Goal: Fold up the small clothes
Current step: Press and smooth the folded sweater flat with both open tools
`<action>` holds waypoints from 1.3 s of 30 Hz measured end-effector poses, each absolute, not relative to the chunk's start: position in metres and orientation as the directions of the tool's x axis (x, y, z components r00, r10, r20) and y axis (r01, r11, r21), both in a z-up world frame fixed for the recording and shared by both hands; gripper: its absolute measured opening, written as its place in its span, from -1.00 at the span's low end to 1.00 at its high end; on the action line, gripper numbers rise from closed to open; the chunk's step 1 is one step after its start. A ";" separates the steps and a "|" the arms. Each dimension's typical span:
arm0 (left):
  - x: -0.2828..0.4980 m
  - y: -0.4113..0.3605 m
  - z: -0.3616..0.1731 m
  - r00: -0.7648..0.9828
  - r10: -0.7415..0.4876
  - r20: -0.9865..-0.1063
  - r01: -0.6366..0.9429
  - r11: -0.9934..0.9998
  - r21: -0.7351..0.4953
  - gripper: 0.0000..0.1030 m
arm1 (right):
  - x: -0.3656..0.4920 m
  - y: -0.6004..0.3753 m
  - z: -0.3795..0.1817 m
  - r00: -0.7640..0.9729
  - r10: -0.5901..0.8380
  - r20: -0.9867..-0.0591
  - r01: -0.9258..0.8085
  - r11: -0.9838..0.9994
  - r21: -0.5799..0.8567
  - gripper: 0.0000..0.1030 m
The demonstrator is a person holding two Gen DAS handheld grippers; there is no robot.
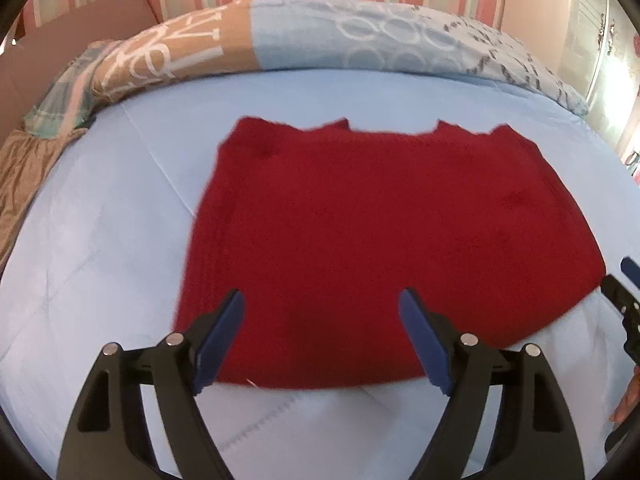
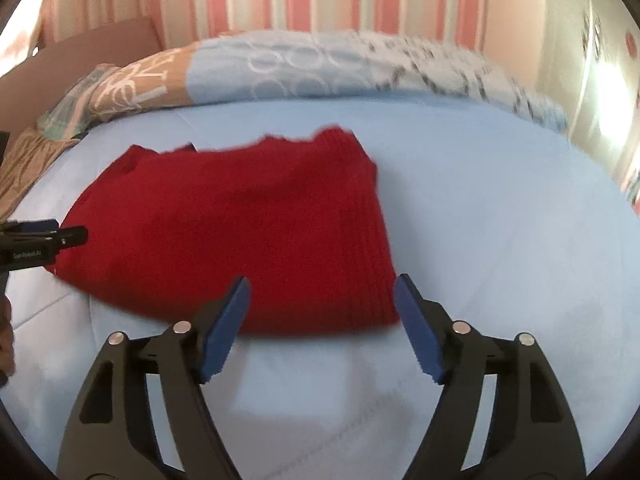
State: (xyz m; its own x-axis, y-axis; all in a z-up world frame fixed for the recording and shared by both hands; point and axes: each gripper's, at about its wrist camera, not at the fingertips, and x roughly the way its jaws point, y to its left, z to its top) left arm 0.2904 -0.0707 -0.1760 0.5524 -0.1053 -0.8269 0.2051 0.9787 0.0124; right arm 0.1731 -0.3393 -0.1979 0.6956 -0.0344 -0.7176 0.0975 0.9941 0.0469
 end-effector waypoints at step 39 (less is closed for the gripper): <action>0.291 -0.080 -0.174 0.489 -0.186 -0.853 0.219 0.972 -0.086 0.79 | 0.203 -0.374 -0.249 0.619 0.187 -0.763 0.248 0.875 0.415 0.60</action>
State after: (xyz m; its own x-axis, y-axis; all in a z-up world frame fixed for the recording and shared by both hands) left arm 0.2906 -0.0805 -0.1740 0.4886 -0.1856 -0.8526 0.2185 0.9720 -0.0863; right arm 0.2028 -0.3742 -0.2494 0.6187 0.1866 -0.7631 0.2485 0.8750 0.4155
